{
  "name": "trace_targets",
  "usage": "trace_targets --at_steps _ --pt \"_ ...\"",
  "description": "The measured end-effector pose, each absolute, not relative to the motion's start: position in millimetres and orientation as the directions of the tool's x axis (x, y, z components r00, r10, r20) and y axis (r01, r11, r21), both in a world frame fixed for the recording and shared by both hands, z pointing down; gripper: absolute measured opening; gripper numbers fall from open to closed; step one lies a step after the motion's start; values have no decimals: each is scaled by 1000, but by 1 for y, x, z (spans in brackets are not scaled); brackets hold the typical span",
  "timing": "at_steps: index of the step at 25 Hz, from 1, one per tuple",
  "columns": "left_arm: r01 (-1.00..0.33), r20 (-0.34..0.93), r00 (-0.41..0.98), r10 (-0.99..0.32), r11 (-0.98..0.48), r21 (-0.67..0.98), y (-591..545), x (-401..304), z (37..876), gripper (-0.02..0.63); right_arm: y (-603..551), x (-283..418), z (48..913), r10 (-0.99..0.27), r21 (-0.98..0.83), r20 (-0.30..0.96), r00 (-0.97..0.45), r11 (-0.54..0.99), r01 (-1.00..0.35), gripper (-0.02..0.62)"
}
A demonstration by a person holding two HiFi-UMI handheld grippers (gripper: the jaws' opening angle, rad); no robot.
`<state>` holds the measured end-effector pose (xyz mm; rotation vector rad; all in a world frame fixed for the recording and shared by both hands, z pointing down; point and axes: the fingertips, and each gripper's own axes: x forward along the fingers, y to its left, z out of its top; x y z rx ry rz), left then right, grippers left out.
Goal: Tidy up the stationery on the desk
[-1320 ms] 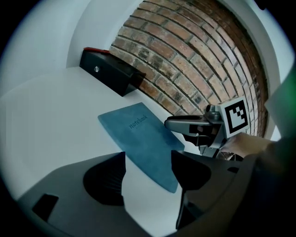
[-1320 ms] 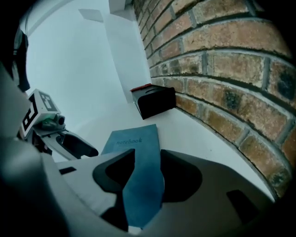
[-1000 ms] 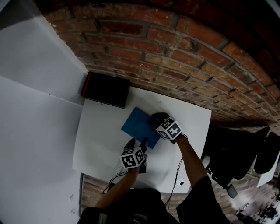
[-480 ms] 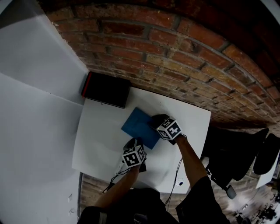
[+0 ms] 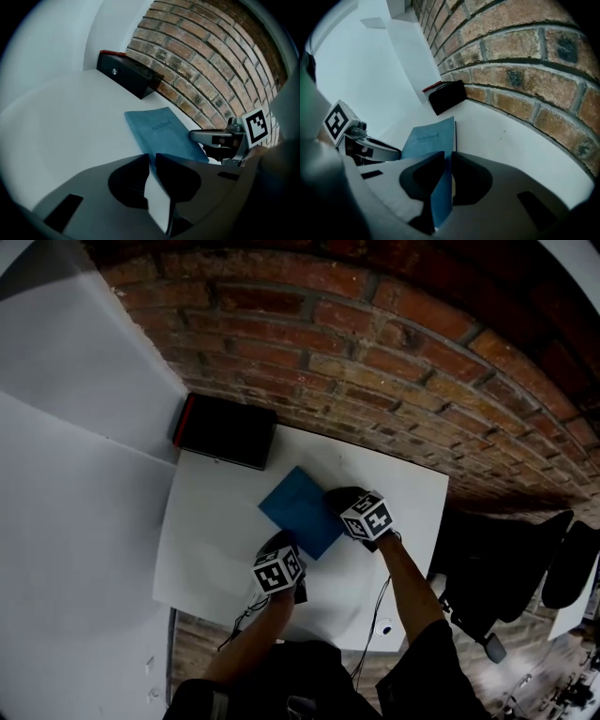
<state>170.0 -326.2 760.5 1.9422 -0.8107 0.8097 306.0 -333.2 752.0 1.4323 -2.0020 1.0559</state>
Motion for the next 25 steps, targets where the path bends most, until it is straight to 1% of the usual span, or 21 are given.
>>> trace_targets --at_steps 5,6,7,10,11,15,17,21,23,25 --pt "-762 774 601 -202 -438 477 -333 171 760 37 -327 309 747 -609 -351 714 -345 115 -929 54" --pt "-757 772 602 -206 -456 468 -336 171 758 32 -326 308 745 -614 -365 707 -350 106 -925 51" --pt "-747 766 606 -214 -483 457 -338 172 755 12 -325 307 743 -619 -381 701 -354 96 -920 49" --pt "-701 749 624 -225 -585 408 -345 183 744 12 -324 304 740 -623 -392 701 -347 69 -917 44" --pt "-696 751 620 -226 -599 395 -346 184 743 12 -323 304 740 -620 -383 709 -338 64 -922 44" --pt "-737 782 583 -223 -549 393 -347 169 749 15 -321 303 743 -626 -367 715 -310 41 -929 46" --pt "-739 784 584 -209 -537 407 -340 165 753 30 -320 304 745 -631 -369 715 -302 27 -929 46" --pt "-732 774 606 -183 -507 454 -329 173 758 129 -318 303 752 -614 -361 730 -298 24 -932 46" --pt "-747 774 604 -189 -474 467 -327 175 760 146 -316 301 757 -604 -355 741 -294 20 -935 46" --pt "-765 781 589 -207 -452 458 -328 176 761 146 -313 300 760 -597 -356 748 -289 6 -935 46"
